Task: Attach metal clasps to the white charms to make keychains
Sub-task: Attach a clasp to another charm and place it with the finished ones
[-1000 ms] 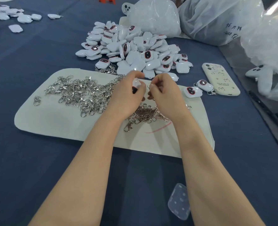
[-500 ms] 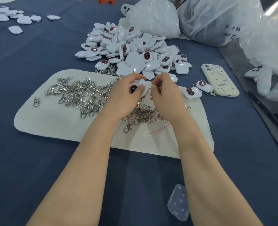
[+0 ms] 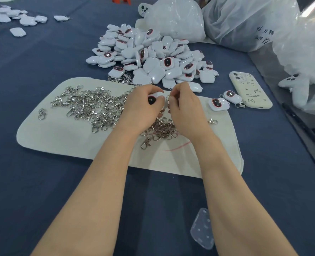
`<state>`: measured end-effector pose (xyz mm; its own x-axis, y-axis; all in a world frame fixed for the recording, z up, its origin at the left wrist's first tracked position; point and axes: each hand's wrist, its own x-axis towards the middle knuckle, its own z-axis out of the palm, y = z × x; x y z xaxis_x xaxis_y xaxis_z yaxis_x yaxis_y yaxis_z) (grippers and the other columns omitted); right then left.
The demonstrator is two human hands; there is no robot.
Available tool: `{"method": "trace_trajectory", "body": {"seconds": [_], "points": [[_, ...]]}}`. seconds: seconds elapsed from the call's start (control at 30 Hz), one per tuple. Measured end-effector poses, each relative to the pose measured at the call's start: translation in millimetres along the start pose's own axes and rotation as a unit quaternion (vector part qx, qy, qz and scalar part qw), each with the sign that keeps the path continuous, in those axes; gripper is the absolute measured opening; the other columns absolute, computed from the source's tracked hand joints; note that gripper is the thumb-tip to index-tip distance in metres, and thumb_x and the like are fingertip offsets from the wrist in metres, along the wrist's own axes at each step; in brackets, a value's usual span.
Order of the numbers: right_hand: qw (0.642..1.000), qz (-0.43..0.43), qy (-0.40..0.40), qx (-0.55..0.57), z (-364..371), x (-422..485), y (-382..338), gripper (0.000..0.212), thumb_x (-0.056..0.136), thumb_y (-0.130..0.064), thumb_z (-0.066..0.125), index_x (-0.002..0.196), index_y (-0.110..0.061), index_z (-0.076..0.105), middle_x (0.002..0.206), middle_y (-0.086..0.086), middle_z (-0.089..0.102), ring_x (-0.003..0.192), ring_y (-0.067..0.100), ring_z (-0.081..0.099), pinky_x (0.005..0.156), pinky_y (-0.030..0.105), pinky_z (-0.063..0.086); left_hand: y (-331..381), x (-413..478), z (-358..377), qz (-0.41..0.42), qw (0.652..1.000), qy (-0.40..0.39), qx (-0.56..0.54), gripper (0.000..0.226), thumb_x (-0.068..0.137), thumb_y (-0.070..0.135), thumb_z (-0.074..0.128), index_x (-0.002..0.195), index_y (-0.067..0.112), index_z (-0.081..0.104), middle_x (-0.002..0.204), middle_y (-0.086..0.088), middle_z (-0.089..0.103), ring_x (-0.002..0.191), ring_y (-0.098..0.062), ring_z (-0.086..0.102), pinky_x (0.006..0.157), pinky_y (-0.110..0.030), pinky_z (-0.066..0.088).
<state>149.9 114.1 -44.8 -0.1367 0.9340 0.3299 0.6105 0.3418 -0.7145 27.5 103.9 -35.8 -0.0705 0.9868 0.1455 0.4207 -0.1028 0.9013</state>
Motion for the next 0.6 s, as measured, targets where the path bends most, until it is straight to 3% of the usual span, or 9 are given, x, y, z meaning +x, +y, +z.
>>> {"method": "trace_trajectory", "body": {"seconds": [0.07,0.2,0.37,0.5,0.6], "points": [[1.0,0.002,-0.002,-0.003,1.1,-0.4,0.1,0.01,0.095,-0.001,0.039,0.092,-0.01,0.039,0.097,0.015,0.055,0.085,0.024,0.05,0.067,0.024,0.031,-0.2,0.4,0.6,-0.01,1.0,0.002,-0.012,0.019,0.092,0.013,0.055,0.109,0.013,0.064,0.082,0.012,0.057,0.047,0.0,0.062,0.049,-0.017,0.051],[1.0,0.001,-0.007,-0.008,3.6,-0.5,-0.6,0.012,0.094,0.001,0.038,0.092,-0.011,0.04,0.093,0.011,0.051,0.082,0.024,0.048,0.065,0.024,0.029,-0.6,0.0,0.5,-0.026,0.999,0.002,-0.022,0.021,0.091,0.011,0.054,0.11,0.012,0.063,0.08,0.009,0.058,0.046,0.0,0.062,0.044,-0.012,0.046],[0.998,-0.023,-0.011,-0.056,6.3,-0.3,-0.2,0.013,0.091,0.004,0.04,0.096,-0.006,0.047,0.095,0.006,0.046,0.081,0.02,0.04,0.064,0.023,0.025,-1.6,-0.4,0.0,-0.031,0.999,0.003,-0.03,0.025,0.088,0.012,0.056,0.112,0.012,0.064,0.074,0.01,0.058,0.047,0.001,0.061,0.066,-0.03,0.057],[0.998,-0.018,-0.012,-0.066,8.0,0.2,0.7,0.016,0.087,0.005,0.043,0.097,-0.006,0.048,0.096,0.006,0.047,0.083,0.021,0.041,0.064,0.026,0.025,-2.0,0.2,0.8,-0.017,1.0,0.008,-0.011,0.024,0.089,0.011,0.054,0.11,0.011,0.064,0.07,0.01,0.057,0.045,0.003,0.059,0.055,-0.022,0.055],[0.999,-0.026,0.0,-0.042,7.0,0.6,-0.2,0.015,0.089,0.004,0.043,0.092,-0.011,0.045,0.094,0.008,0.052,0.079,0.02,0.044,0.063,0.025,0.027,-2.4,0.1,1.6,-0.014,1.0,0.01,-0.021,0.021,0.091,0.013,0.051,0.108,0.013,0.063,0.075,0.01,0.06,0.048,0.003,0.06,0.06,-0.023,0.056]]}}
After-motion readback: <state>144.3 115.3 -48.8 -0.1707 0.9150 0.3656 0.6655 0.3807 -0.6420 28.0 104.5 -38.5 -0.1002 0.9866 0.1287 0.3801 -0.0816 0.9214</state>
